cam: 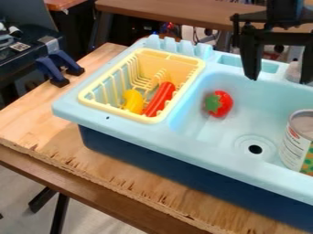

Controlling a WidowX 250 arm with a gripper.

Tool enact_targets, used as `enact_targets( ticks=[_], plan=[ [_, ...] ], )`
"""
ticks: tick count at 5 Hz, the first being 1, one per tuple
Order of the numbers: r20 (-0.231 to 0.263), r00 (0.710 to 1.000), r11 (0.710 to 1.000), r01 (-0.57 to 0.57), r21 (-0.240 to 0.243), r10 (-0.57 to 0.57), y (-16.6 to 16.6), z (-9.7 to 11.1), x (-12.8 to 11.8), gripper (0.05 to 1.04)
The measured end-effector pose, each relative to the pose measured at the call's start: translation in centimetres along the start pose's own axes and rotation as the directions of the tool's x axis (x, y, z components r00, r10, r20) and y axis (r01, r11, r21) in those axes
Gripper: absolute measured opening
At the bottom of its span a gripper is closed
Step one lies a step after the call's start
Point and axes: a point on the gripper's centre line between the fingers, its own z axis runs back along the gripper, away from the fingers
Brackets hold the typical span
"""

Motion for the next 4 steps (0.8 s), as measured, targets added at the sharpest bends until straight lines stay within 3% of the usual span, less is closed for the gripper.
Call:
enact_targets(
  ticks=[1, 2, 3, 4],
  plan=[
    [-0.033, 0.999, 1.0, -0.007, 0.016, 0.007, 0.3, -1.3, -0.1, 0.998],
    [0.01, 1.0, 0.999, 0.01, 0.033, -0.011, 0.3, -2.6, 0.5, 0.998],
    [0.085, 0.995, 0.996, 0.043, 0.076, -0.049, -0.1, -3.6, 0.9, 0.998],
    [0.135, 0.987, 0.996, 0.078, 0.054, -0.084, -1.5, -3.7, 1.3, 0.998]
  ],
)
